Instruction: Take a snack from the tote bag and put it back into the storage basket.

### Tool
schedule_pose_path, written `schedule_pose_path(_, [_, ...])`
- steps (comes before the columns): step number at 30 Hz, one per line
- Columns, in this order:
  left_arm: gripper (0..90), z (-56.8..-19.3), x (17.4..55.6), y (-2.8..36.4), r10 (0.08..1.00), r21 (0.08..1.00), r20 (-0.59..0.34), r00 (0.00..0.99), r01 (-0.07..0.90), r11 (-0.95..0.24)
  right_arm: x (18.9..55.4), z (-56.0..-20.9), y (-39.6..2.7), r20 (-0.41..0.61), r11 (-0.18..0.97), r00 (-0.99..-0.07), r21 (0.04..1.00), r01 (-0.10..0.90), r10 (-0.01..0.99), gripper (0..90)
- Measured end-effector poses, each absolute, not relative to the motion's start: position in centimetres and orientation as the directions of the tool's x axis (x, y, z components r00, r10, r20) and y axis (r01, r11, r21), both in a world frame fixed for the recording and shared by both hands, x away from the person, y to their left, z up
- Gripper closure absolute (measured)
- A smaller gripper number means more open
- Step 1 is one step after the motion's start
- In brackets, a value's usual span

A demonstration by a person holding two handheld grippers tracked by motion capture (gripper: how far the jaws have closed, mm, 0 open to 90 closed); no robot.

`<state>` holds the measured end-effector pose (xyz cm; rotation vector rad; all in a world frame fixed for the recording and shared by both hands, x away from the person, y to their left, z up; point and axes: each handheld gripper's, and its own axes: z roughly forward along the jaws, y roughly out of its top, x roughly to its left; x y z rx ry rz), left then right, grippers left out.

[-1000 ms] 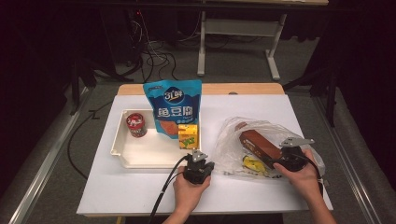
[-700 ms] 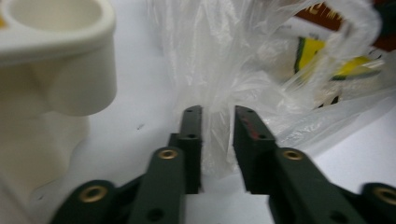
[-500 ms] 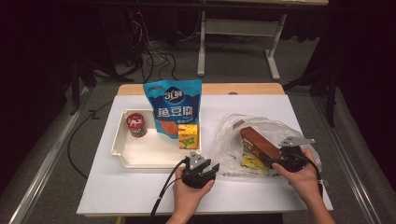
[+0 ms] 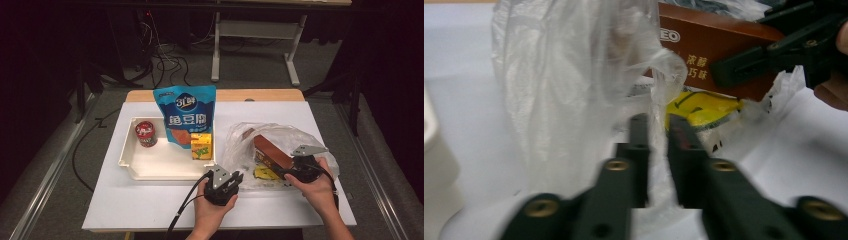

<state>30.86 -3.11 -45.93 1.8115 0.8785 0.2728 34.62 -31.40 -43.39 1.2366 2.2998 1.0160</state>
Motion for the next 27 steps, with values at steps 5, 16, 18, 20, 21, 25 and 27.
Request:
schedule_pose_path(5, [90.0, -45.9, 30.8, -4.4, 0.676, 0.877, -0.182, 0.714, 0.429, -0.217, 34.6, -43.4, -31.5, 0.037, 0.367, -0.565, 0.725, 0.583, 0.824, 45.9])
schedule_pose_path(16, [90.0, -48.2, 34.1, -8.6, 0.694, 0.772, -0.206, 0.69, 0.55, -0.319, 34.4, -43.4, -31.1, 0.04, 0.369, -0.571, 0.726, 0.58, 0.82, 45.9])
schedule_pose_path(18, [90.0, -48.3, 34.4, -8.8, 0.718, 0.753, -0.201, 0.666, 0.574, -0.322, 34.3, -43.4, -31.0, 0.042, 0.368, -0.57, 0.724, 0.584, 0.821, 45.9])
schedule_pose_path(20, [90.0, -48.3, 34.6, -8.9, 0.727, 0.747, -0.2, 0.657, 0.582, -0.32, 34.1, -43.3, -31.1, 0.048, 0.362, -0.564, 0.722, 0.59, 0.824, 45.9])
schedule_pose_path(21, [90.0, -48.3, 34.6, -9.0, 0.733, 0.747, -0.2, 0.65, 0.585, -0.315, 34.1, -43.3, -31.1, 0.044, 0.364, -0.567, 0.725, 0.585, 0.823, 45.9])
schedule_pose_path(25, [90.0, -48.3, 34.6, -9.3, 0.743, 0.752, -0.172, 0.647, 0.573, -0.326, 33.6, -43.1, -31.2, 0.049, 0.364, -0.564, 0.718, 0.593, 0.824, 45.9])
schedule_pose_path(27, [90.0, -48.3, 34.6, -9.2, 0.743, 0.752, -0.171, 0.647, 0.573, -0.325, 32.9, -42.7, -31.4, 0.04, 0.369, -0.563, 0.718, 0.591, 0.825, 45.9])
